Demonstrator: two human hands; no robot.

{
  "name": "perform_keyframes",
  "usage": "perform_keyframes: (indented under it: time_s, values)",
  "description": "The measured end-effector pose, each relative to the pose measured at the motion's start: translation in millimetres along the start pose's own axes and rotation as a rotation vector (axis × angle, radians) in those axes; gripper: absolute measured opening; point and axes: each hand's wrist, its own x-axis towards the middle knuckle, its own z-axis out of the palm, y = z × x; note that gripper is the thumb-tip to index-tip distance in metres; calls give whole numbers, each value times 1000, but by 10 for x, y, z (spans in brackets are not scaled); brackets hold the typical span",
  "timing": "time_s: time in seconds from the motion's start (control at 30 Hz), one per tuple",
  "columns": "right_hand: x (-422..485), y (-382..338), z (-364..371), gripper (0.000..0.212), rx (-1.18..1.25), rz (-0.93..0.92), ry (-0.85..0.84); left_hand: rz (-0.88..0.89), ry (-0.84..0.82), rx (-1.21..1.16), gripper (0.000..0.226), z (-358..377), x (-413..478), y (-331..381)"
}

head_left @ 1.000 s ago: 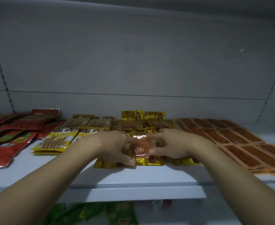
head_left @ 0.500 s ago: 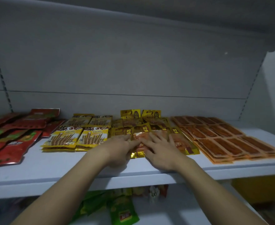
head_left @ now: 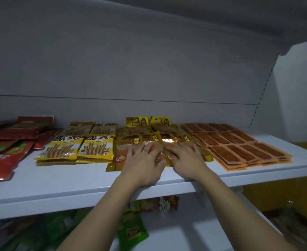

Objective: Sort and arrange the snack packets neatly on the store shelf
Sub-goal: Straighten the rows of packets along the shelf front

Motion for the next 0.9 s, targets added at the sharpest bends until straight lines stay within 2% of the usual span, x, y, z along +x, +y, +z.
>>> perform_keyframes:
  time_s: [0.3,0.37,0.43,0.5,0.53,0.6,0.7,0.9]
  values:
    - [-40,4,-26,58,48,-91,-97,21,-14,-38,56,32,-22,-14]
    - [-50,-7,-25,58,80,-84,-70,27,-31,-30,55,37,-15,-34]
    - [-62,-36,-14,56,111,-24,45,27,-40,-12,54,41,0,-52]
    - [-61,-61,-3,50,35,137,200,24,-50,8,53,41,17,-60]
    - [-74,-59,-2,51,-28,239,232,24,-58,10,53,49,24,-50]
    - [-76,-61,-3,52,-115,336,183,22,-68,7,53,44,30,-45]
    - [-87,-56,-8,49,-105,263,109,34,-67,-14,52,56,27,-49]
    - [-95,-53,-31,44,9,115,150,24,-54,-31,51,64,27,-64]
